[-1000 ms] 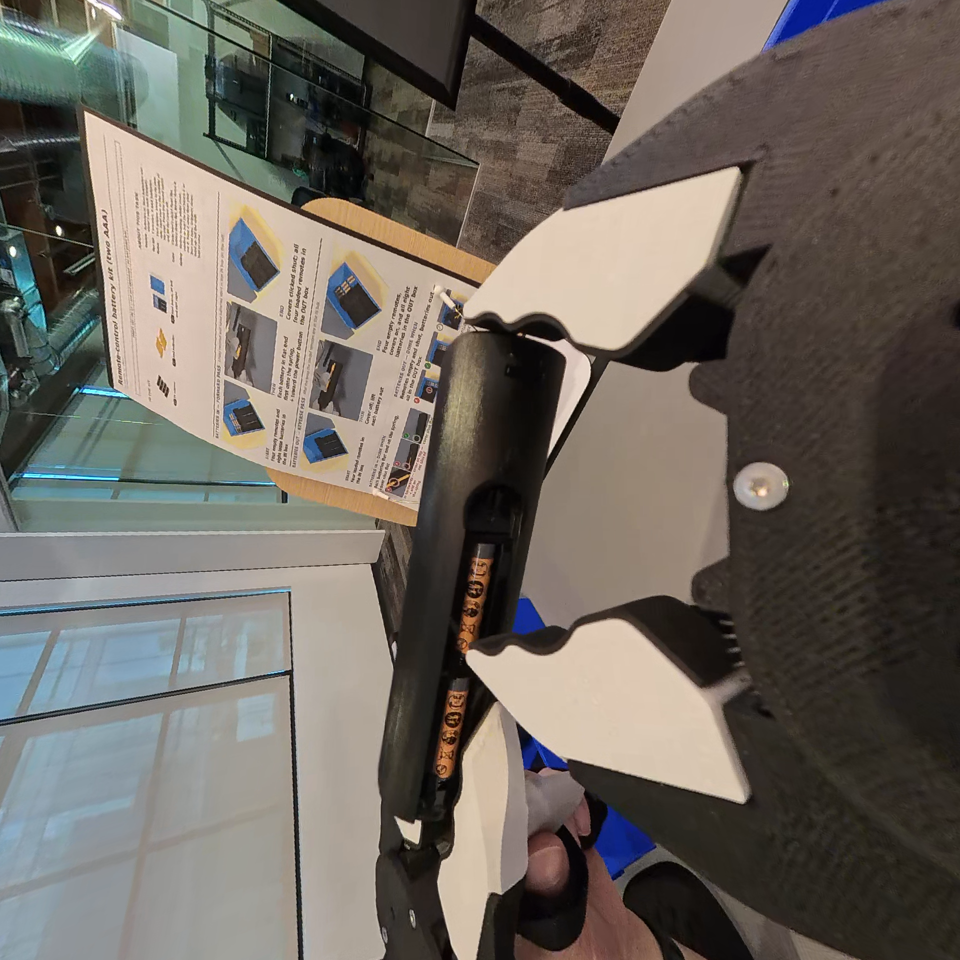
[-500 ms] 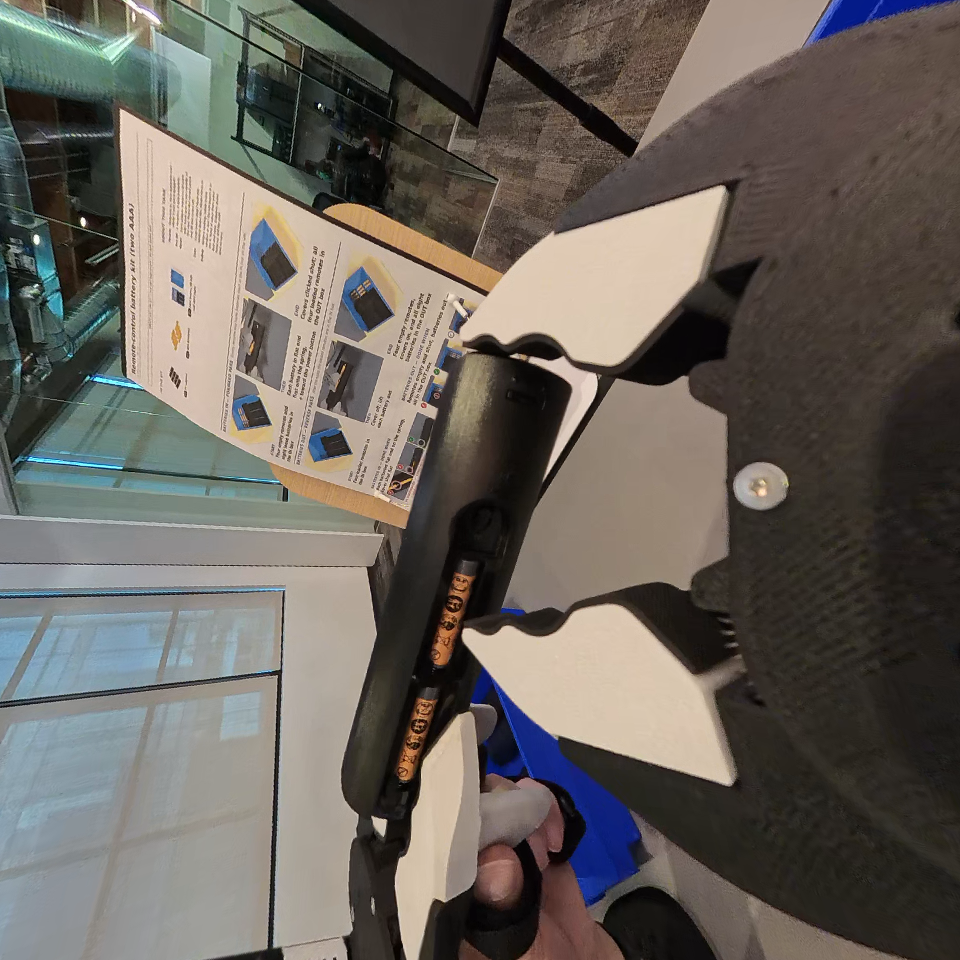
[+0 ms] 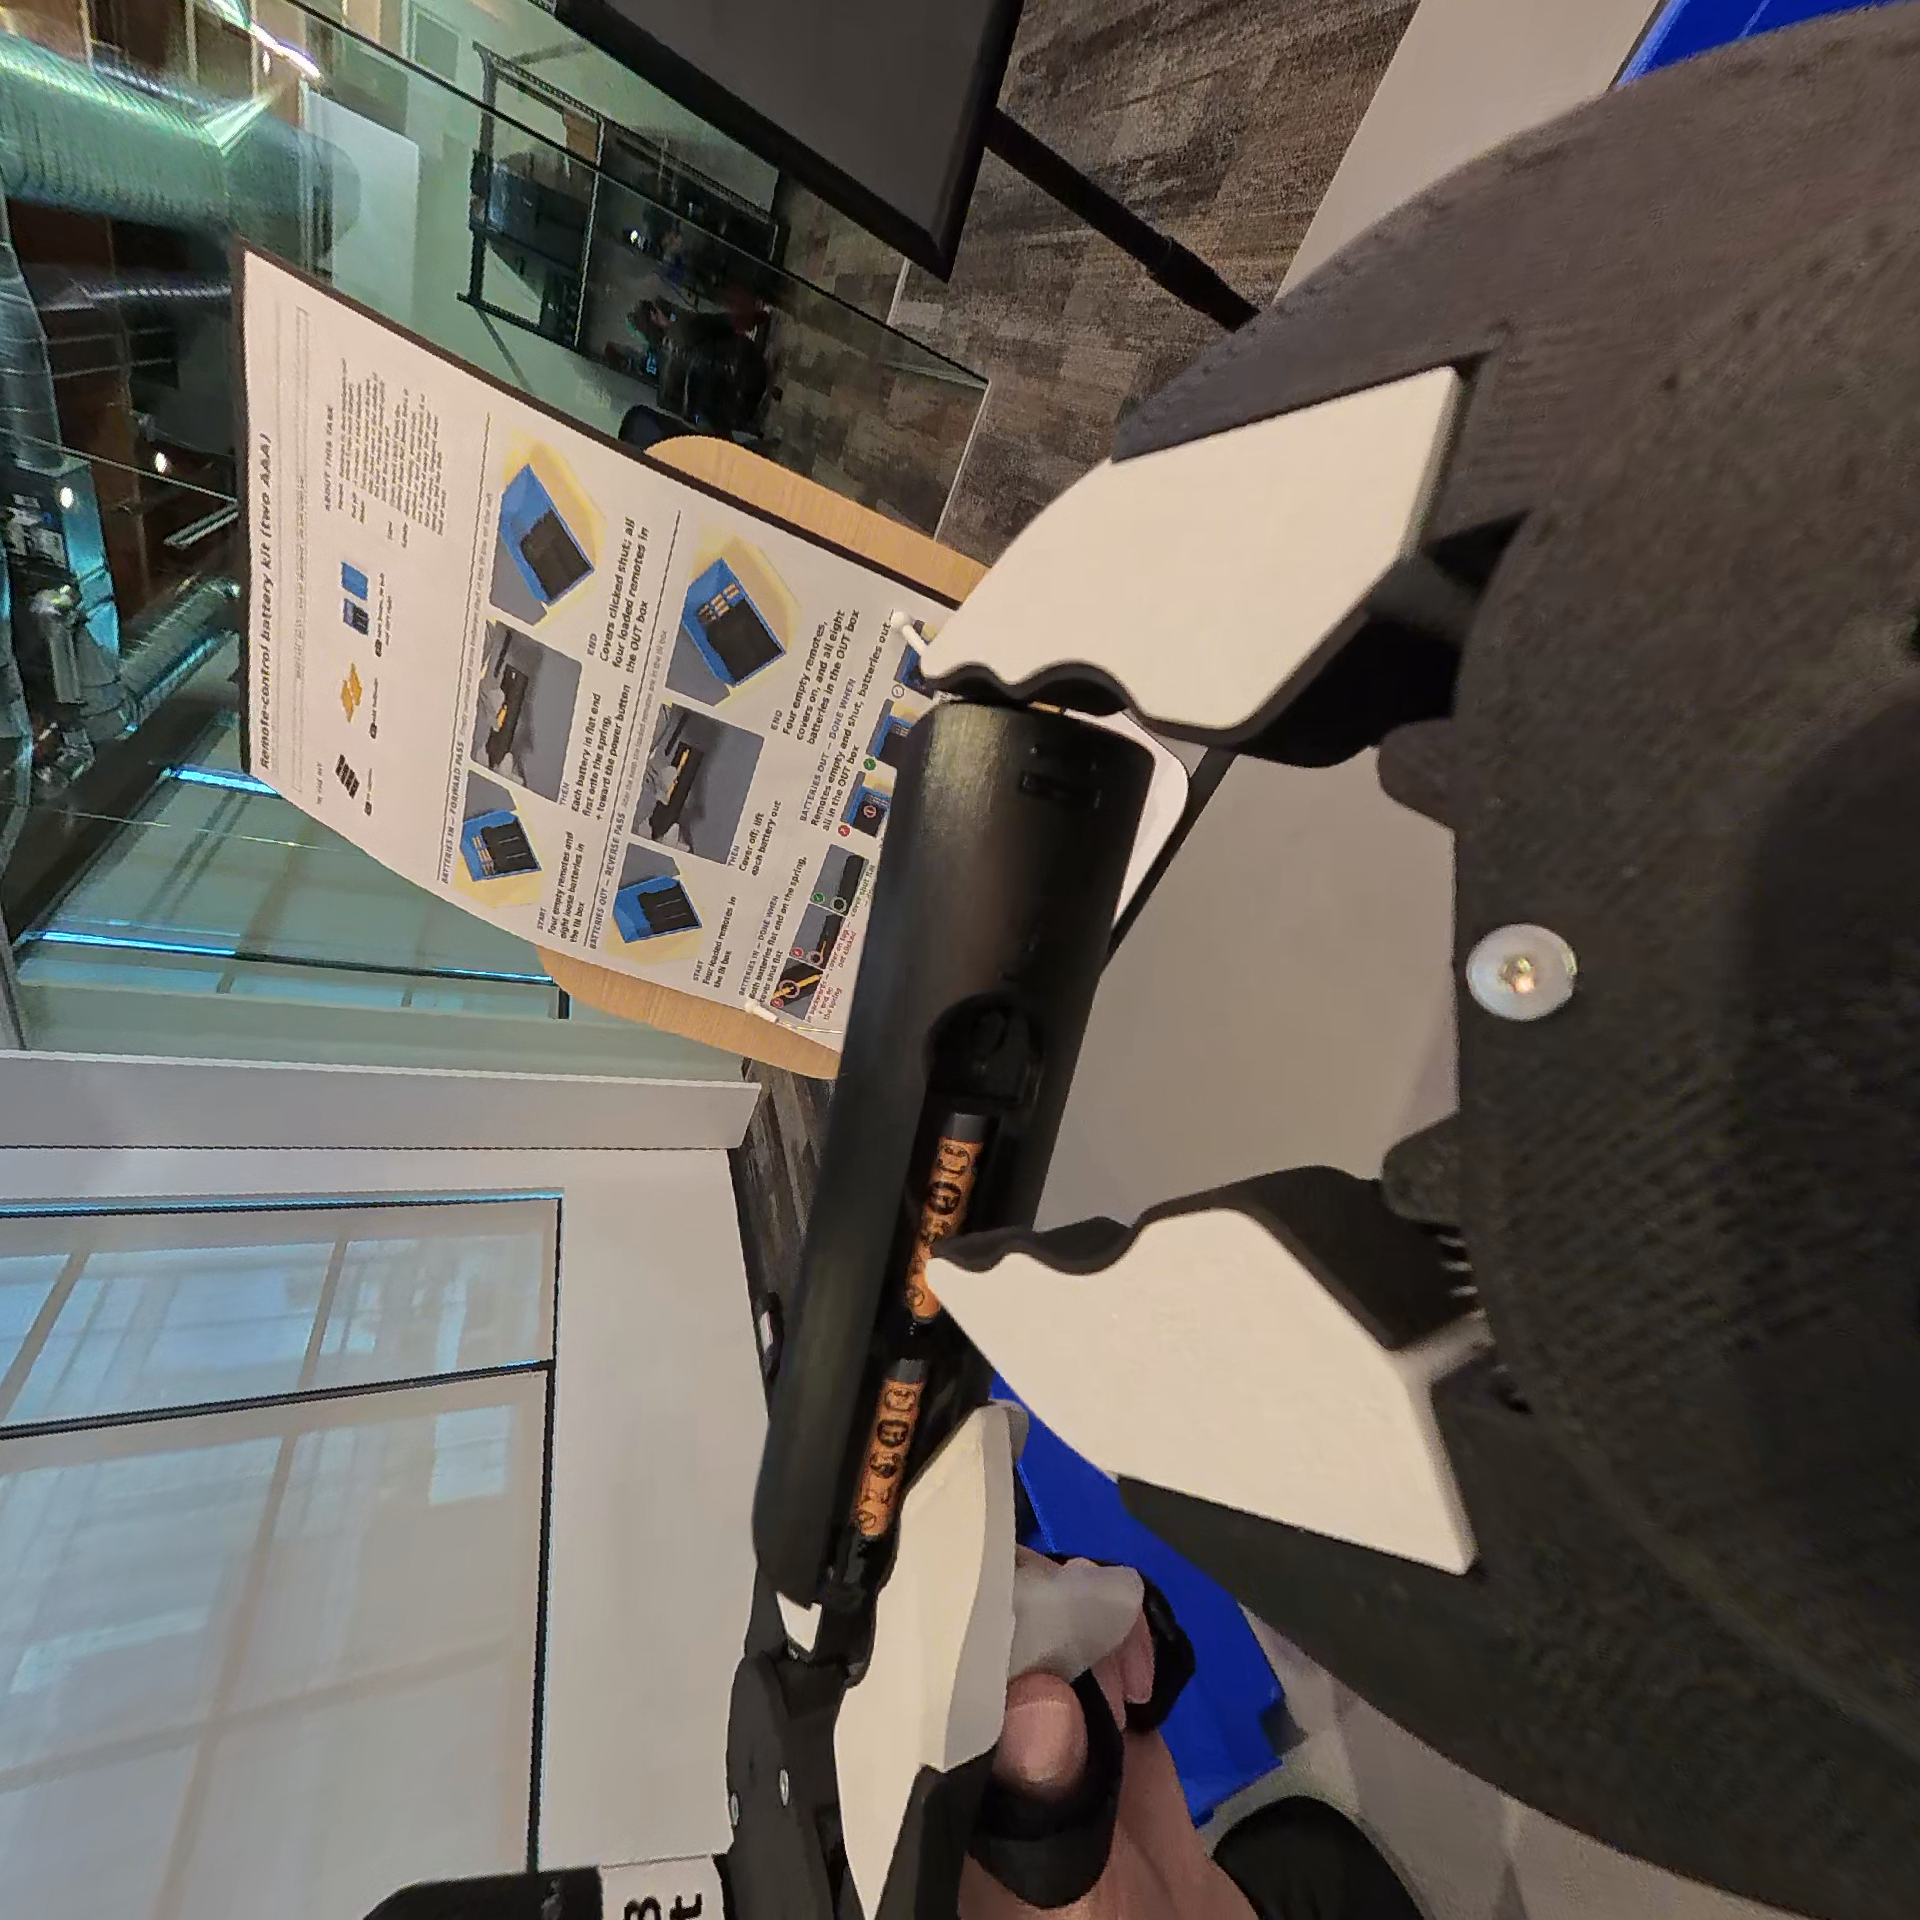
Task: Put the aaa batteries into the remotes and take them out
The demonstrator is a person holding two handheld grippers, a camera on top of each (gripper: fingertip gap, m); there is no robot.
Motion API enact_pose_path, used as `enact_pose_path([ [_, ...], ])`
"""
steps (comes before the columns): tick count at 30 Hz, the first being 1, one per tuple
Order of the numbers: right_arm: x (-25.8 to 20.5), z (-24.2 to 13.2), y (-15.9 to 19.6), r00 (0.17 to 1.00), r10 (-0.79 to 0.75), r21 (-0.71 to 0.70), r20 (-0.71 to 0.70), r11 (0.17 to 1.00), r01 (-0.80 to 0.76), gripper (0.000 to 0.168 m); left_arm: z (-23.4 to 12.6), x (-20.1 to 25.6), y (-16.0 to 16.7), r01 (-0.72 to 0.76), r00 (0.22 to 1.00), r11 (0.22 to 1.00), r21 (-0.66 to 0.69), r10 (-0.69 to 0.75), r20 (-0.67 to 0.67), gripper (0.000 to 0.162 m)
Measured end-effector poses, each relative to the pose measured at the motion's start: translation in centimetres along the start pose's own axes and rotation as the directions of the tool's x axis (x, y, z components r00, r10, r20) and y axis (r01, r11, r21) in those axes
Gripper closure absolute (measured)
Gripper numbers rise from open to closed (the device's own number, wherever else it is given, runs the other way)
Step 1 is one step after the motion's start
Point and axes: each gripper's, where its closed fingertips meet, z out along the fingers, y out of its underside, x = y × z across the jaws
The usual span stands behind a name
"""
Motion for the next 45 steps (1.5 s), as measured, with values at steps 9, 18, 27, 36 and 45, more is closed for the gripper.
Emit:
enact_pose_path([
  [9, 0.1, 0.0, 0.1, 1.000, -0.015, -0.004, -0.001, 1.000, 0.015, 0.071, 0.1, -0.1, 0.0, 0.004, 1.000, 1.000, 0.010, -0.004, -0.004, 0.141],
  [18, -1.1, -0.7, -1.4, 0.965, 0.157, 0.046, 0.210, 0.984, -0.170, 0.073, -0.5, 0.5, -1.1, 0.169, 0.973, 0.982, 0.084, -0.152, -0.176, 0.141],
  [27, -1.2, -0.4, -0.7, 0.948, 0.214, -0.008, 0.237, 0.976, -0.218, 0.073, -0.5, 0.2, -1.0, 0.169, 0.975, 0.982, 0.086, -0.154, -0.161, 0.141],
  [36, -1.1, 0.0, 0.9, 0.966, 0.209, -0.091, 0.150, 0.976, -0.197, 0.073, -0.9, 0.1, -1.6, 0.163, 0.979, 0.980, 0.117, -0.146, -0.144, 0.141],
  [45, -0.9, 0.1, 0.2, 0.977, 0.187, -0.019, 0.104, 0.982, -0.186, 0.072, -0.7, 0.6, -1.5, 0.086, 0.992, 0.990, 0.112, -0.075, -0.102, 0.141],
])
